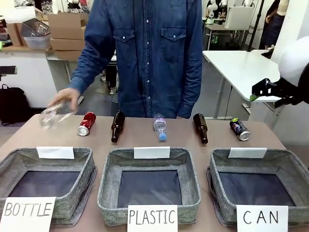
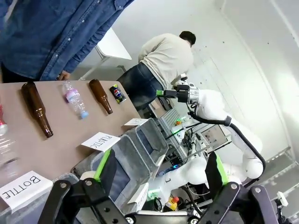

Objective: Sort the can waste into the basket.
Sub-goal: Pick up the can waste from the table and place it in the right Fabric basket.

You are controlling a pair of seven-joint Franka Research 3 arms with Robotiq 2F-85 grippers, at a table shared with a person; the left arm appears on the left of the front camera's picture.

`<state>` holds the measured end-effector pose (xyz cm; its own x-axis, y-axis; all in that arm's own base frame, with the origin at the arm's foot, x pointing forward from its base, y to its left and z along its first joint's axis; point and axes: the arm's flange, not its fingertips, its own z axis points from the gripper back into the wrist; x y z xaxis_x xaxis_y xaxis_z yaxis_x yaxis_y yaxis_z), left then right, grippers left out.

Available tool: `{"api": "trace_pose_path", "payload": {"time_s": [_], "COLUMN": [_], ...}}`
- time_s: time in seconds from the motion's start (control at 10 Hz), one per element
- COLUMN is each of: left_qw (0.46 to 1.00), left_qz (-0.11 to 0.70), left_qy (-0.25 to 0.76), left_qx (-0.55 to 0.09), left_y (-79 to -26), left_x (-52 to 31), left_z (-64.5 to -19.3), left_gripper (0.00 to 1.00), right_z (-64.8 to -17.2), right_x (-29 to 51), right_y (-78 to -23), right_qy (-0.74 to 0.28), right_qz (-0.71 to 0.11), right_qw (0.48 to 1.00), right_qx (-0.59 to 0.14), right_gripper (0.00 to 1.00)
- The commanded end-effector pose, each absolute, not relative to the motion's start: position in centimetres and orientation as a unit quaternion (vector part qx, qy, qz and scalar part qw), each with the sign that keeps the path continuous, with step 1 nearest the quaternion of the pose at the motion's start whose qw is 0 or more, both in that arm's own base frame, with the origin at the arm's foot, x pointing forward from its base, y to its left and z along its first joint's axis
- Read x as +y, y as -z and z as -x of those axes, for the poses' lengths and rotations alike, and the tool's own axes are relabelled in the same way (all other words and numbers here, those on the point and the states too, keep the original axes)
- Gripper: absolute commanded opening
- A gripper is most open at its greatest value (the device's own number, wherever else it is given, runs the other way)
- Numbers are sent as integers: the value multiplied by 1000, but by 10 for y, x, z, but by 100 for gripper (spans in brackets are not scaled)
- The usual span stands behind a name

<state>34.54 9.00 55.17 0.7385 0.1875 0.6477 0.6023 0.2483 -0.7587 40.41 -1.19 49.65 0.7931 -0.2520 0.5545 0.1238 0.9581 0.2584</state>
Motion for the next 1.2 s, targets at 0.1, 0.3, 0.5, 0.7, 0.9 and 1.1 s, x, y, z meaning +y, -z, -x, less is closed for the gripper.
{"api": "trace_pose_path", "payload": {"time_s": [0.1, 0.3, 0.5, 0.7, 0.9, 1.1], "left_qw": [713, 713, 713, 713, 713, 713], "left_qz": [595, 595, 595, 595, 595, 595], "left_qy": [156, 156, 156, 156, 156, 156], "left_qx": [-338, -338, -338, -338, -338, -338], "left_y": [-553, -553, -553, -553, -553, -553], "left_x": [90, 90, 90, 90, 90, 90], "left_z": [-345, -345, -345, -345, -345, -345], "left_gripper": [100, 100, 100, 100, 100, 100], "right_z": [-404, -404, -432, -486, -547, -586], "right_x": [-12, -14, -7, -15, -21, -22], "right_y": [-496, -497, -489, -480, -446, -401], "right_qy": [100, 99, 98, 85, 61, 34], "right_qz": [-105, -95, -28, -12, -5, -9], "right_qw": [941, 943, 961, 973, 984, 992], "right_qx": [-306, -303, -256, -215, -167, -118], "right_gripper": [100, 100, 100, 100, 100, 100]}}
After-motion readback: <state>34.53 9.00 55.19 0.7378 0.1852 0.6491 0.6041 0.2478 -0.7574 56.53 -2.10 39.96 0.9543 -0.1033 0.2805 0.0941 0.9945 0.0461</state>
